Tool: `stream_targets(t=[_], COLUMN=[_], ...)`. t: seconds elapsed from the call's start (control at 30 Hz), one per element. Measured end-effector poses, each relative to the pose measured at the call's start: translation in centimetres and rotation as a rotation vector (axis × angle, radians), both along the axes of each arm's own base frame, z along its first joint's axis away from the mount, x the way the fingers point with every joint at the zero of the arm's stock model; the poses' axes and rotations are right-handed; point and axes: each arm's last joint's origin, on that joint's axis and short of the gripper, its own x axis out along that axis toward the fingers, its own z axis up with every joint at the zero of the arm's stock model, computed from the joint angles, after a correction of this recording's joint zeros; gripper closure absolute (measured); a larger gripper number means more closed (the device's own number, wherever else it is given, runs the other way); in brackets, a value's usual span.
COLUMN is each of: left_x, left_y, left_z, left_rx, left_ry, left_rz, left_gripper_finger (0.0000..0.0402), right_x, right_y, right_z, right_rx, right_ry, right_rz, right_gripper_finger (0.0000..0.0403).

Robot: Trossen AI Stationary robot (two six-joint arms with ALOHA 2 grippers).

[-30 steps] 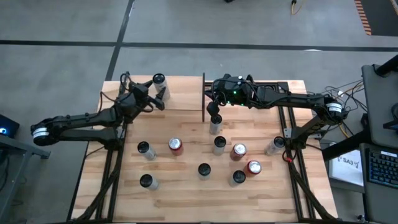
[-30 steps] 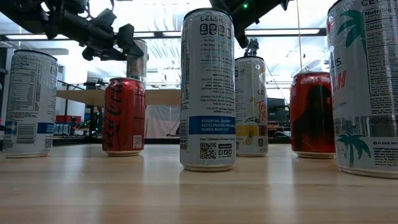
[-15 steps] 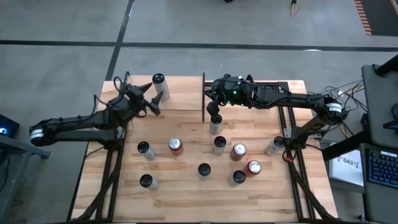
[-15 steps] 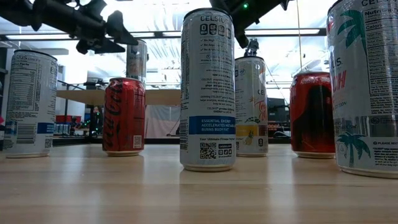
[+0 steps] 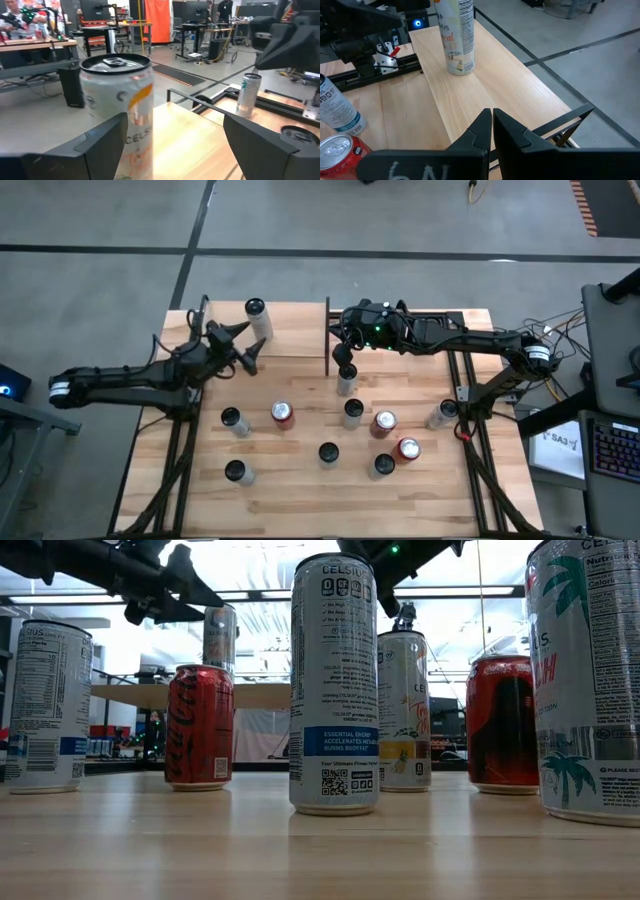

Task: Place canned beverage on shelf
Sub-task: Put the top right white yellow soda can on the shelf

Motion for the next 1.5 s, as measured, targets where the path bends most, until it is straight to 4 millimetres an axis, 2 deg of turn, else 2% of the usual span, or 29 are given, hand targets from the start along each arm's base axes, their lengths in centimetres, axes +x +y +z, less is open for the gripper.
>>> stream_targets(t=[0.27, 0.43, 0.57, 0.8, 0.83, 1.5], left_x=[0.5, 1.1, 1.7, 2.6, 2.7, 2.6], left_y=[-0.8, -0.8, -0.7, -0.1, 0.0, 3.8], left_z=[-0.5, -1.0, -1.6, -2.2, -2.2, -3.1], left_rx=[-0.001, -0.008, -0.014, -0.019, -0.019, 0.004], left_ry=[0.043, 0.079, 0.111, 0.132, 0.128, 0.200], left_rz=[-0.052, -0.061, -0.055, -0.027, -0.018, 0.164], left_gripper_finger=[0.0091, 0.0129, 0.0196, 0.0372, 0.0386, 0.0401], right_x=[0.0, 0.0, 0.0, 0.0, 0.0, 0.0], right_y=[0.0, 0.0, 0.0, 0.0, 0.0, 0.0], right_z=[0.0, 0.0, 0.0, 0.0, 0.0, 0.0], right_rx=[0.000, 0.001, 0.001, 0.001, 0.001, 0.002], right_ry=[0.000, 0.000, 0.000, 0.000, 0.000, 0.003], right_rz=[0.000, 0.000, 0.000, 0.000, 0.000, 0.001], right_gripper_finger=[0.0394, 0.0394, 0.0394, 0.0394, 0.0394, 0.0394])
